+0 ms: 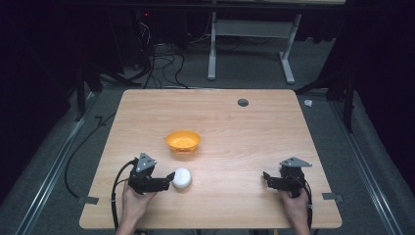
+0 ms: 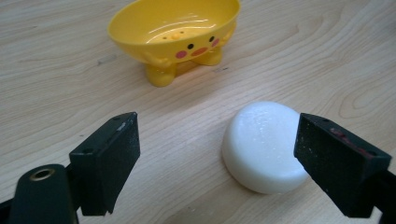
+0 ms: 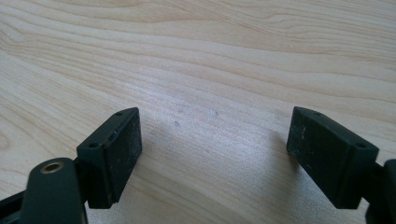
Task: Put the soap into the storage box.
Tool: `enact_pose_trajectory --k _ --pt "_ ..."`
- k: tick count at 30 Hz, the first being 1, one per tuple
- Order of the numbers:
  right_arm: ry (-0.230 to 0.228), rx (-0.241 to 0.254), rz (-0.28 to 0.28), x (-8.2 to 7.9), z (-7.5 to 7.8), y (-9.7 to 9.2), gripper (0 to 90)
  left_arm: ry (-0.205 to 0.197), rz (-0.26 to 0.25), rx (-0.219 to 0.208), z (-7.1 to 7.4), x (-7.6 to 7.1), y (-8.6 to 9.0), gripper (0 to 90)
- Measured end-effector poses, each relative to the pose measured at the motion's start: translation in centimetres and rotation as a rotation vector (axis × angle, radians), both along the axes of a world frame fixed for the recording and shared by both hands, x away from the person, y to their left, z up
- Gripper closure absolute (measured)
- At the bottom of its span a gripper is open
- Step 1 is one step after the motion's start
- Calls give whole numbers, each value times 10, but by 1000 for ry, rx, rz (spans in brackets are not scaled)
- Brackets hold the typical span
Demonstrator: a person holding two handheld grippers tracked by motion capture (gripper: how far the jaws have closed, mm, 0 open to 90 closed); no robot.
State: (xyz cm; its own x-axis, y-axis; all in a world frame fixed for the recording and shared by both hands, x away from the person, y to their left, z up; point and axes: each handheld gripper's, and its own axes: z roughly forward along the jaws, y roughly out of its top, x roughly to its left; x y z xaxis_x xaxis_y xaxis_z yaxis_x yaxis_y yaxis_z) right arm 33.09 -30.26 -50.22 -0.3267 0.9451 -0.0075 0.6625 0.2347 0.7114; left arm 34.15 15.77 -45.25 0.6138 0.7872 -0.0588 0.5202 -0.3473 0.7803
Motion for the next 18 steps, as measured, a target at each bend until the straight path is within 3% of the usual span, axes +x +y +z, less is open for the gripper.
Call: enact_pose_trajectory --k 8,18 --pt "0 0 0 0 0 0 189 8 -37 8 -6 -4 -16 147" --pt "1 0 -1 0 0 0 189 18 -60 58 -22 -4 -37 146"
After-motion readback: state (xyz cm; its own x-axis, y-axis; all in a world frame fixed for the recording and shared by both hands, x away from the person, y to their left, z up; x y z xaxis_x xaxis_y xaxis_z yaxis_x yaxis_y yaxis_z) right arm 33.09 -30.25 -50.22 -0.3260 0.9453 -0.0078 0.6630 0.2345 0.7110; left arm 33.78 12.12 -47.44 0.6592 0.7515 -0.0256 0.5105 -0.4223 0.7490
